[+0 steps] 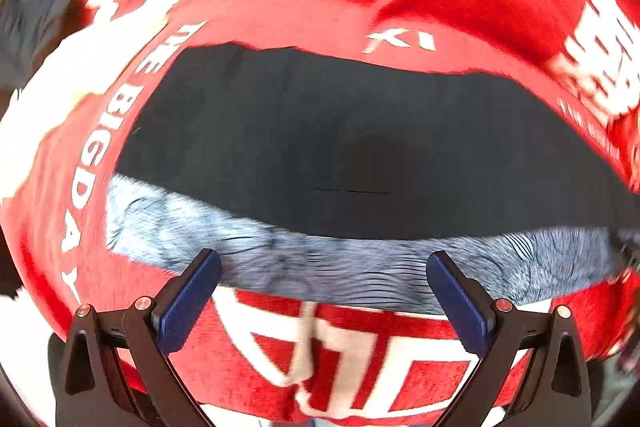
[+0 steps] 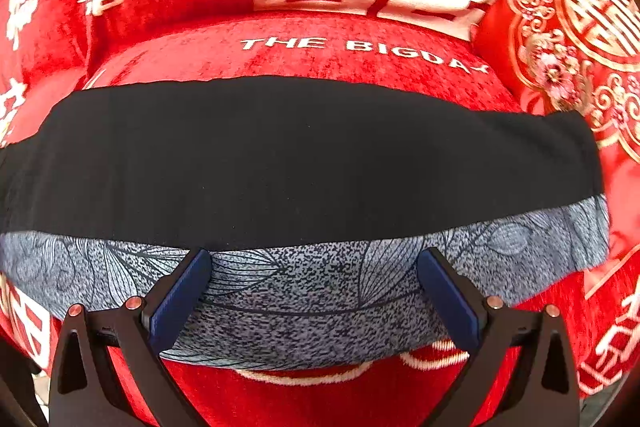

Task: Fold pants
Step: 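Lift the pants end with the right tool and fold it toward the left tool, then grasp the pants leg end with the right tool and lift it up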

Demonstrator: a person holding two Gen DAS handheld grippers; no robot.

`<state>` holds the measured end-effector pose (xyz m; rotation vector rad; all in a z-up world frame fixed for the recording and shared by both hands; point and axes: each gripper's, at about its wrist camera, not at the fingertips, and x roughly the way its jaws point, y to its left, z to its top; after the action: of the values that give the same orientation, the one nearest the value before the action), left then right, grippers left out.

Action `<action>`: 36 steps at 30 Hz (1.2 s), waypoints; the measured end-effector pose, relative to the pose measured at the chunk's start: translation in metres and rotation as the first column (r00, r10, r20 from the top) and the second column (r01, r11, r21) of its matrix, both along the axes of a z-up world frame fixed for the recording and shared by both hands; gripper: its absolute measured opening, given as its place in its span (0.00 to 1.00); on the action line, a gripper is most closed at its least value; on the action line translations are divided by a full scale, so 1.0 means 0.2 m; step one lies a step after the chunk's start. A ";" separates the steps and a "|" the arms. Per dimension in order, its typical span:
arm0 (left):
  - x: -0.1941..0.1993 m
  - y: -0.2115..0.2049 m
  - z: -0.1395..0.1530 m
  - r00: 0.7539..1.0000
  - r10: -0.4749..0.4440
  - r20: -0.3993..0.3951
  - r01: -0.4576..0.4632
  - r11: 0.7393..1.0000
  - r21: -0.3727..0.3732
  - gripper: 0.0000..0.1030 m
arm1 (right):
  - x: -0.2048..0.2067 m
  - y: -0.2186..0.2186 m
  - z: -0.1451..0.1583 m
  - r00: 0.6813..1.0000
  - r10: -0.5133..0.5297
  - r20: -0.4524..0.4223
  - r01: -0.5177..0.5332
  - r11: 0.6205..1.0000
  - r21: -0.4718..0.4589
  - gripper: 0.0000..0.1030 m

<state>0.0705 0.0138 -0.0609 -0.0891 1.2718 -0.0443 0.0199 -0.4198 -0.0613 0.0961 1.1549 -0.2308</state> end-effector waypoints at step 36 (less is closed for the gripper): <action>0.09 -1.75 -0.07 0.870 -0.491 -0.043 0.493 0.870 0.030 1.00 | -0.52 -1.05 -0.03 0.867 -0.410 0.282 0.306 0.886 0.348 0.99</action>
<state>0.0889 -0.3365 -0.0742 0.2751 1.3020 -0.4612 -0.0836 -0.6300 -0.0670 0.6022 0.7986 -0.3594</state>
